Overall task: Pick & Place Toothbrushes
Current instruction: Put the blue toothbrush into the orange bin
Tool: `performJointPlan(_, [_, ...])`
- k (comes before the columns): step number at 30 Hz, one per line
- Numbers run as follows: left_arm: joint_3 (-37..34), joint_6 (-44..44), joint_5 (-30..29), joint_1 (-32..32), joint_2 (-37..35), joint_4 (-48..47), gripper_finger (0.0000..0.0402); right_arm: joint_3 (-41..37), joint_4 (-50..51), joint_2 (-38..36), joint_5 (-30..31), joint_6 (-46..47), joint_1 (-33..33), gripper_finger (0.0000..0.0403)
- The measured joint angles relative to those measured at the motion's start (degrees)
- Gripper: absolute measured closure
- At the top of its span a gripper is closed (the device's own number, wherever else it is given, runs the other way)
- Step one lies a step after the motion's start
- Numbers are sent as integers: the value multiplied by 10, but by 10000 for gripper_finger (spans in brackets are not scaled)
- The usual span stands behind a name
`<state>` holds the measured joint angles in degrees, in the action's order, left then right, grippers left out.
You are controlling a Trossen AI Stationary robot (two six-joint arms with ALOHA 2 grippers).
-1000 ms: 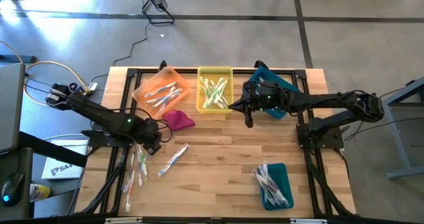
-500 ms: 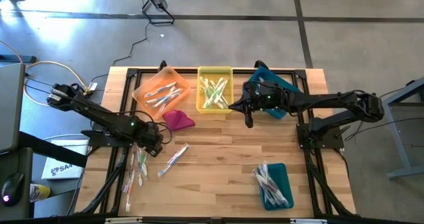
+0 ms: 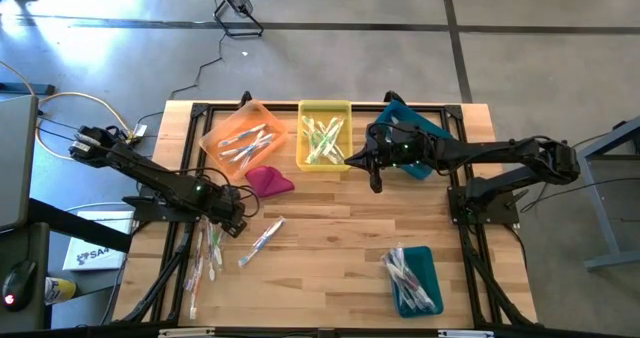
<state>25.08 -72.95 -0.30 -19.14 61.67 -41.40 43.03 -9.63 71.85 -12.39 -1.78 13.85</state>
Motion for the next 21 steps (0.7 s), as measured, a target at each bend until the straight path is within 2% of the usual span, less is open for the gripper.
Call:
performJointPlan(5, [-1, 0, 2, 0, 0, -2, 252, 0, 0, 0, 0, 0, 0, 400])
performJointPlan(15, [-3, -2, -10, 0, 1, -8, 369, 0, 0, 0, 0, 0, 0, 400])
performJointPlan(18, [2, -1, -14, 0, 1, 1, 388, 0, 0, 0, 0, 0, 0, 400])
performJointPlan(21, [10, 12, -16, 0, 0, 25, 388, 0, 0, 0, 0, 0, 0, 400])
